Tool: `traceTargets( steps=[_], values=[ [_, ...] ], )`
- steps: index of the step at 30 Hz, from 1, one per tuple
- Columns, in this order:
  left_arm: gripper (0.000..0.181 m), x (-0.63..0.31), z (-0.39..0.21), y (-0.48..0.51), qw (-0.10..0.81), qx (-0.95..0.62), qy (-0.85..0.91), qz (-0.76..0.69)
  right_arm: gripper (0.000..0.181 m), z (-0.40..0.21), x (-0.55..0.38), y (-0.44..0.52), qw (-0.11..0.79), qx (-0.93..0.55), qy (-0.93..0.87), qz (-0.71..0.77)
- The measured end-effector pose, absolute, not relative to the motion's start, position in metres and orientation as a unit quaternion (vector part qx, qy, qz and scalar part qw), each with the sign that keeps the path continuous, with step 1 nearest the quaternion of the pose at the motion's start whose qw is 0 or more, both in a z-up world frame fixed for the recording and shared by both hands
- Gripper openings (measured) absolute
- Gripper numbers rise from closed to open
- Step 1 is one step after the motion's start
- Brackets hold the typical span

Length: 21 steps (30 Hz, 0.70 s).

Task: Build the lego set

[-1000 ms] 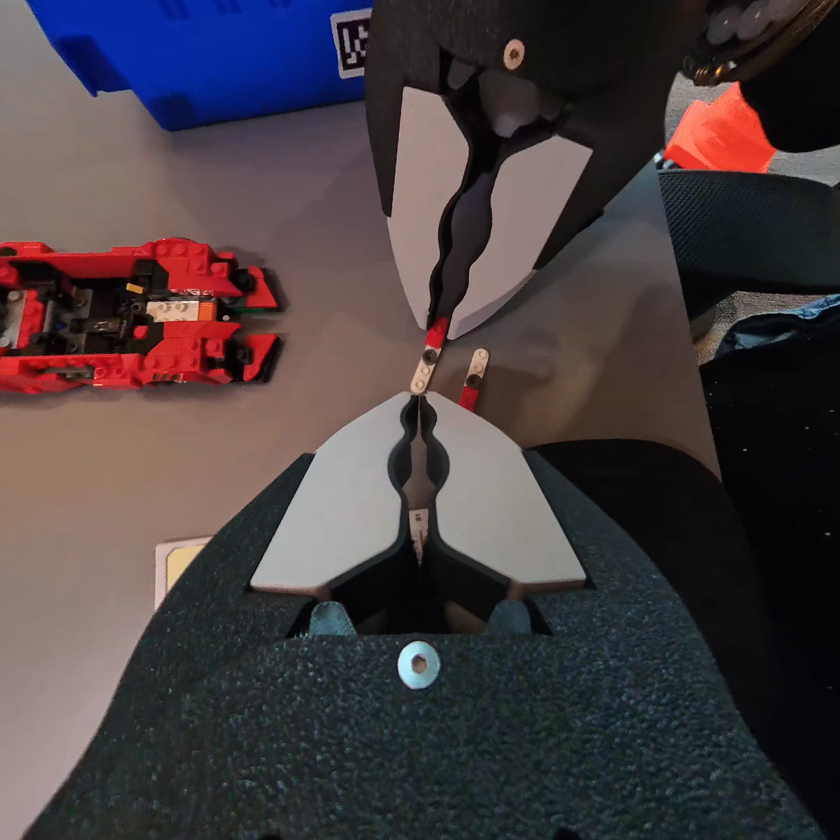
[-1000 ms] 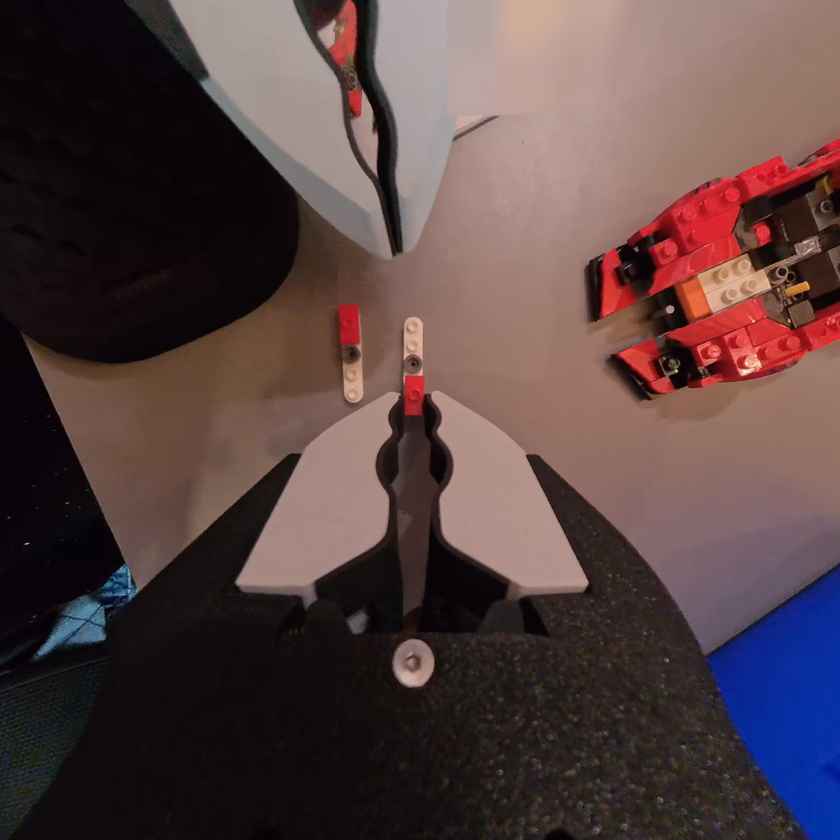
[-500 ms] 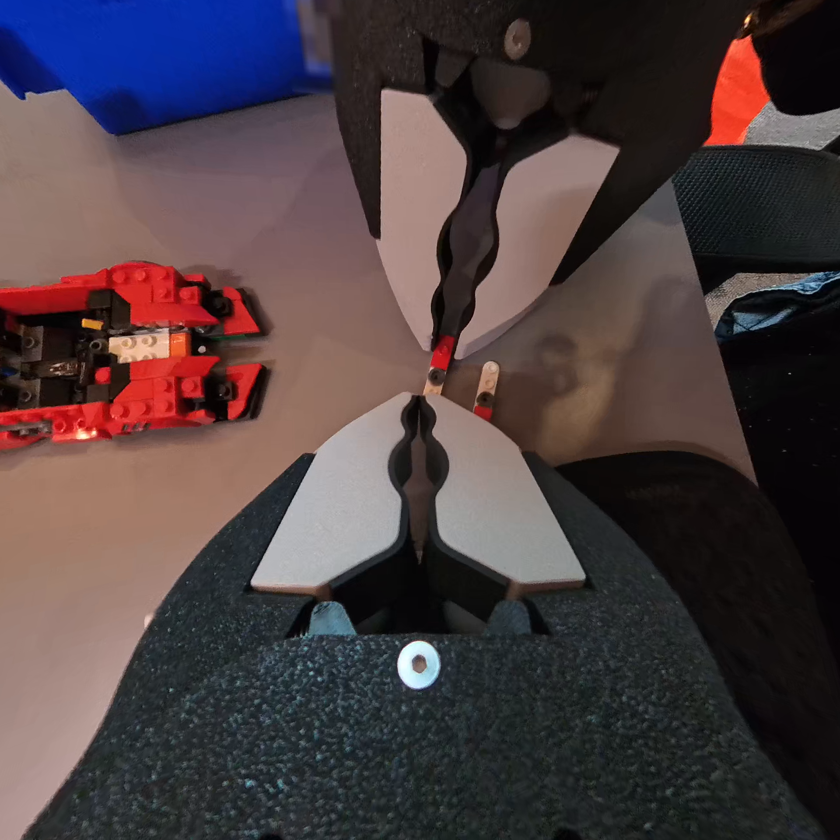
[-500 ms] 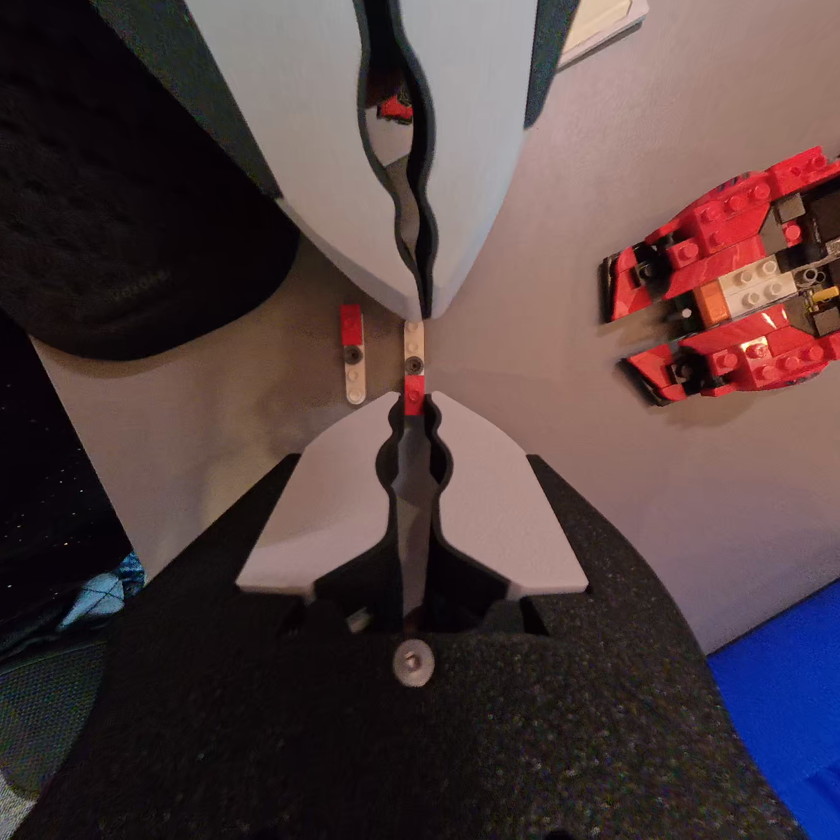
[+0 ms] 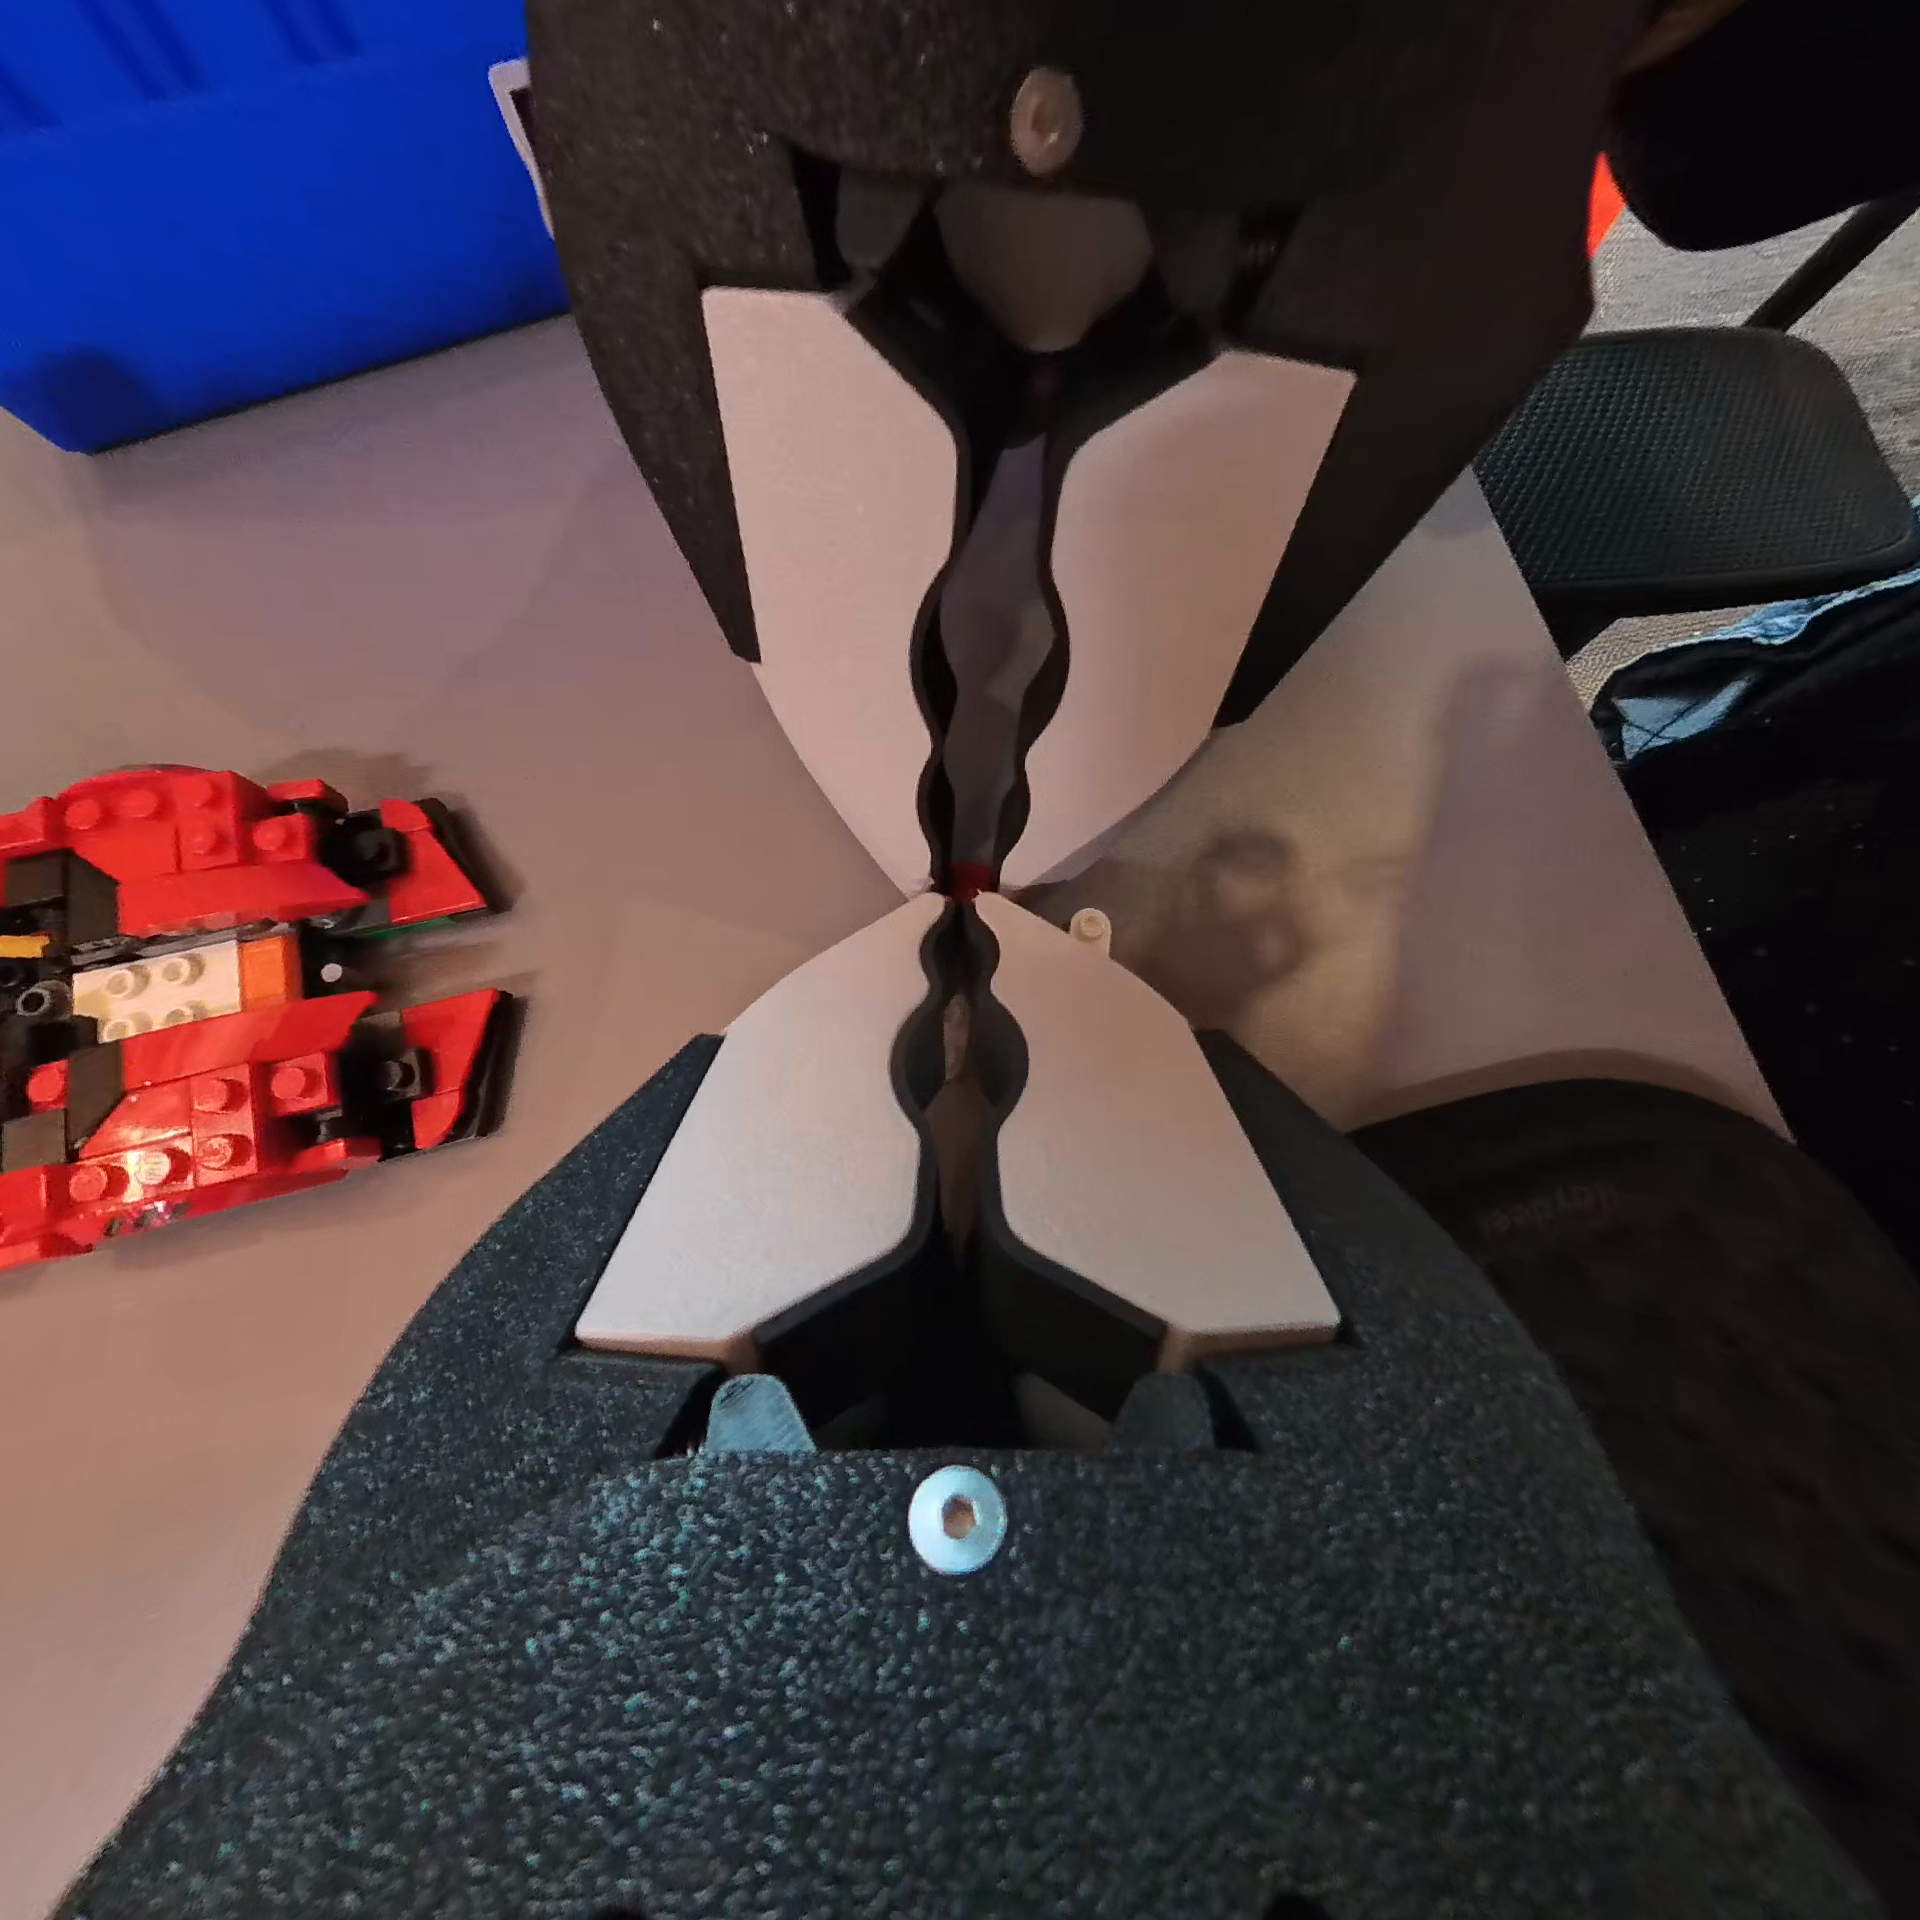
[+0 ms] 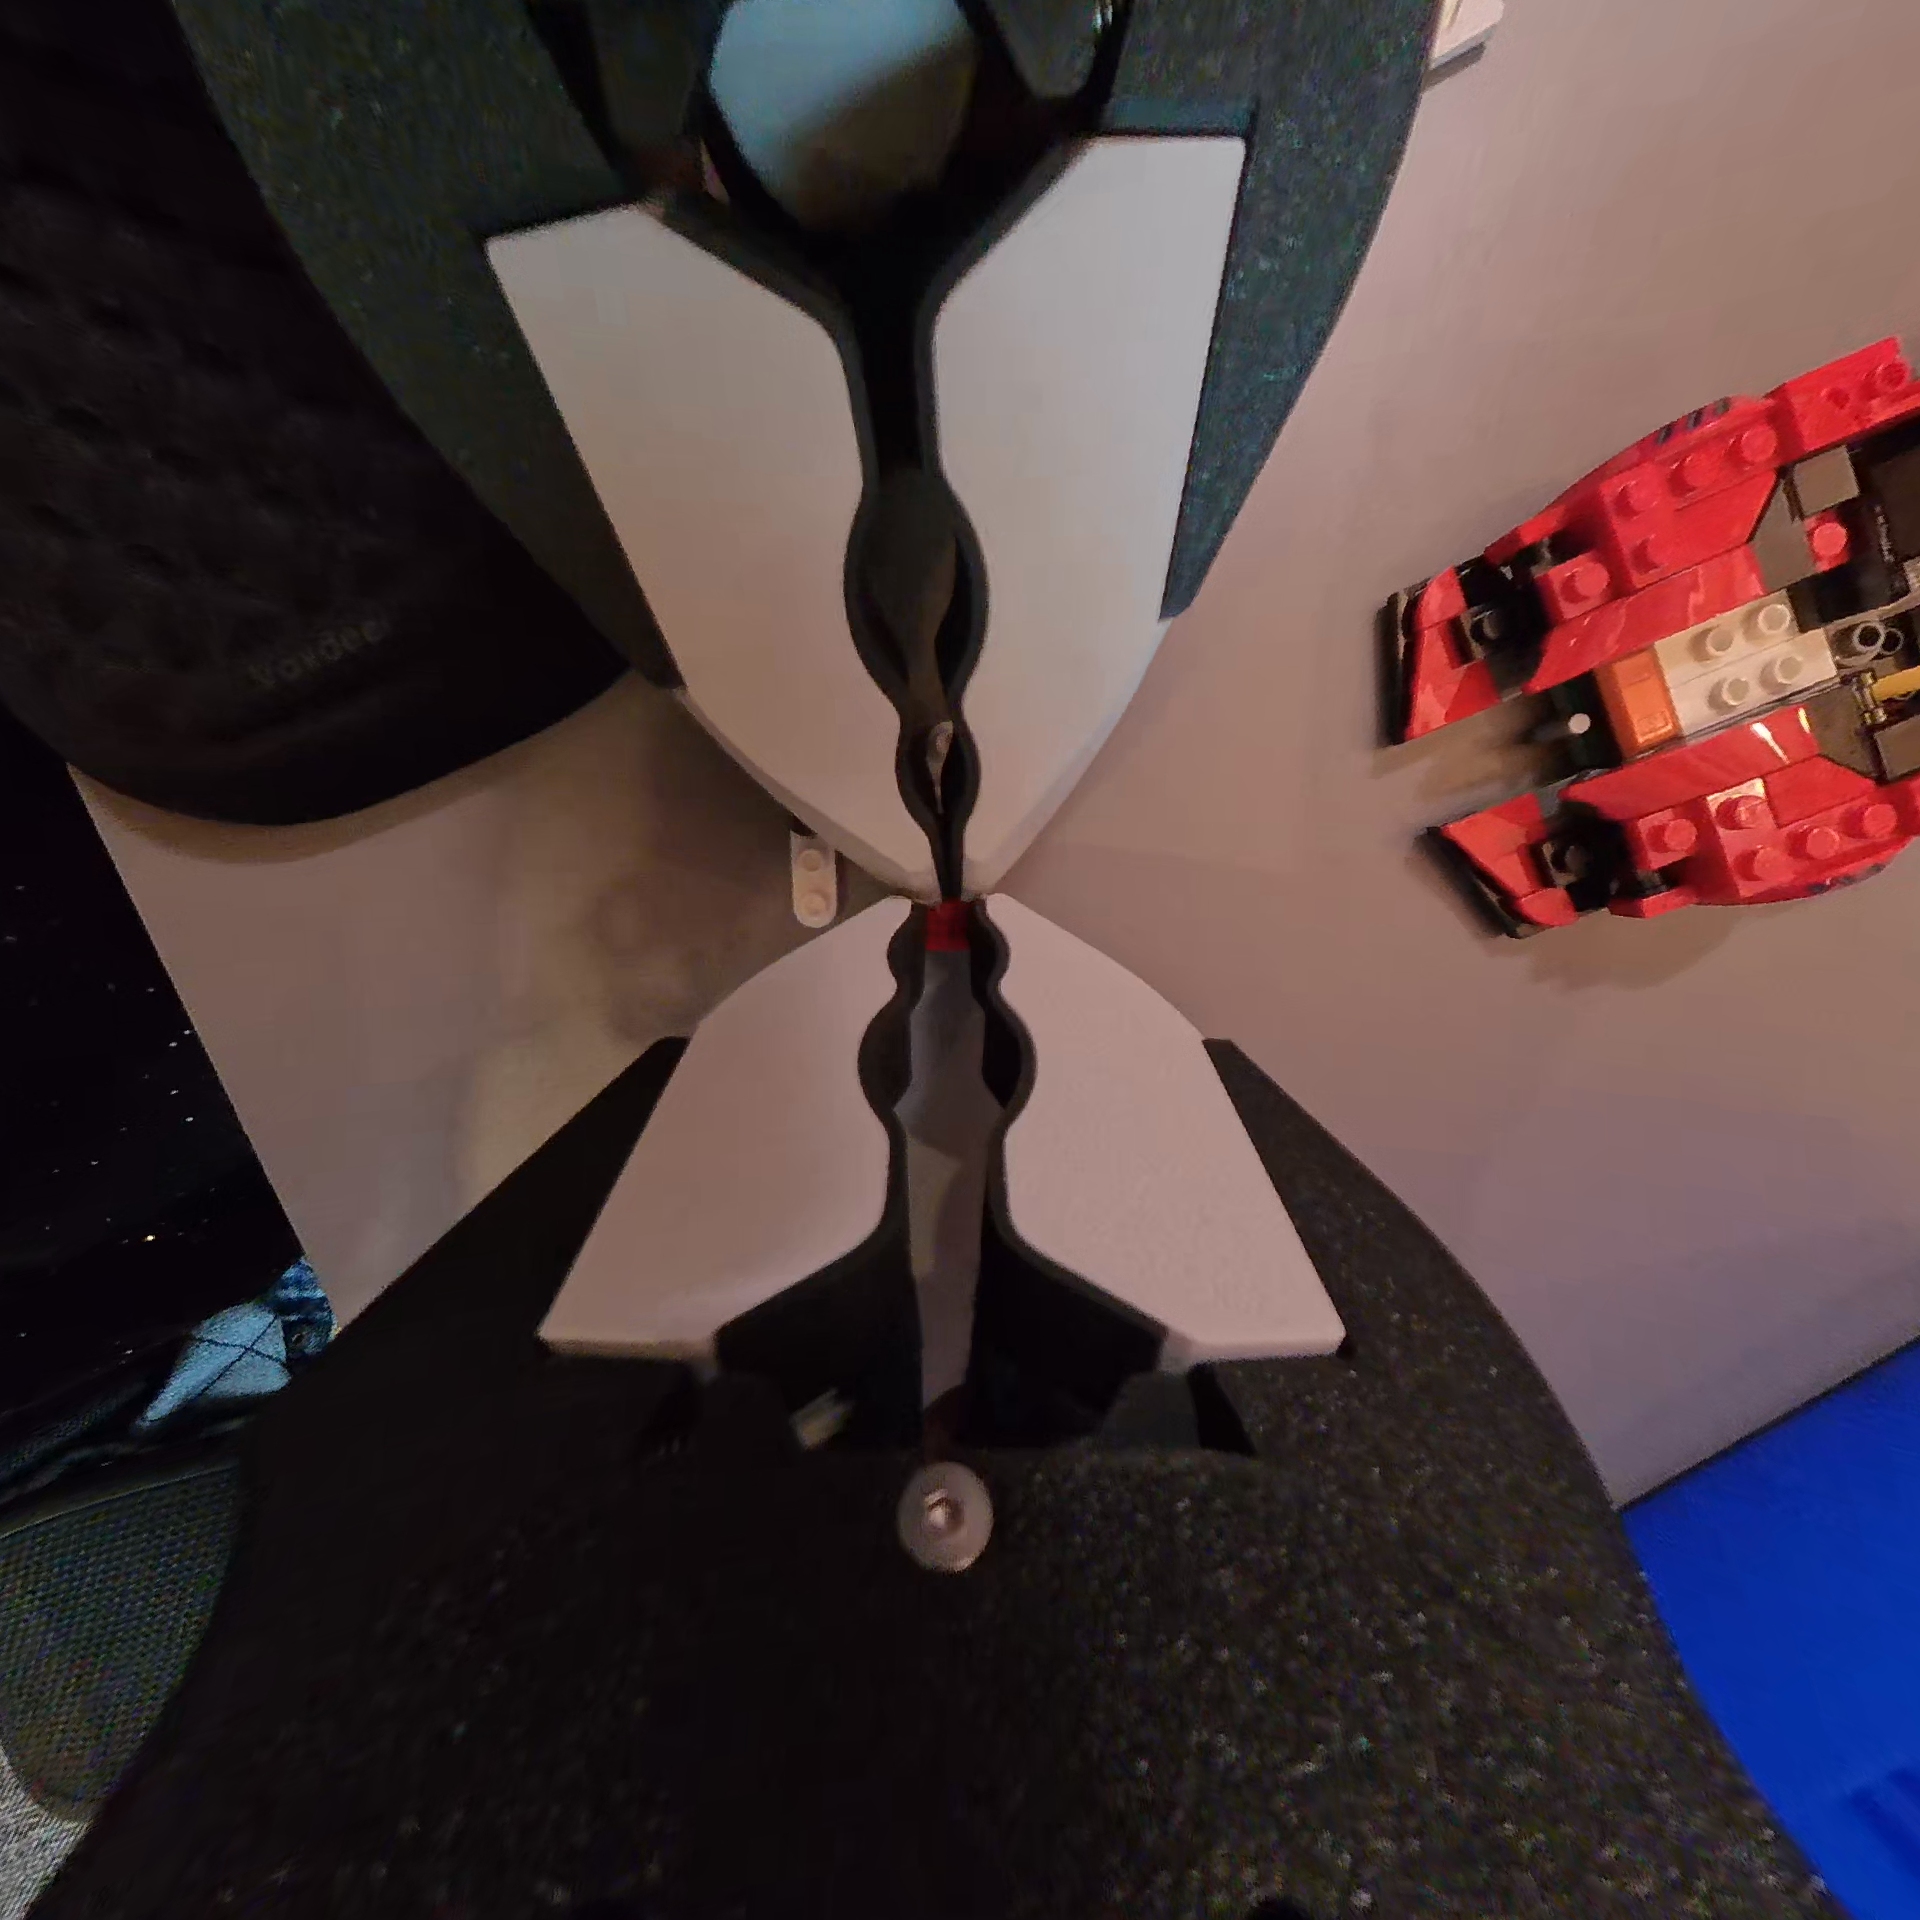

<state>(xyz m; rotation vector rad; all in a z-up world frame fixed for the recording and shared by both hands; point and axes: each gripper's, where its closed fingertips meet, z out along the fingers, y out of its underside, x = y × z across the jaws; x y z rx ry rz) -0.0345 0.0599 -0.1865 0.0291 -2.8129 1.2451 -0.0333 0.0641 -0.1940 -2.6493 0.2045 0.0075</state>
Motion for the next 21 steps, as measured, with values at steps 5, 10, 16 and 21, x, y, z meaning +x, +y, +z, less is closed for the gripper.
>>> traceTargets(
  steps=[5, 10, 16, 21],
  values=[
    [0.0, -0.035, -0.188, 0.061, 0.042, 0.002, -0.92, 0.39, 0.011, -0.193, -0.035, 0.063, 0.264, -0.961, 0.084, 0.014],
    [0.0, -0.035, -0.188, 0.061, 0.048, 0.001, -0.921, 0.386, 0.003, -0.172, -0.031, 0.058, 0.341, -0.931, 0.127, 0.03],
    [0.0, -0.035, -0.189, 0.061, 0.058, -0.003, -0.926, 0.373, 0.0, -0.187, -0.034, 0.063, 0.313, -0.943, 0.115, 0.019],
    [0.0, -0.035, -0.189, 0.061, 0.086, 0.01, -0.927, 0.364, 0.0, -0.189, -0.033, 0.064, 0.301, -0.944, 0.131, 0.03]
  ],
)
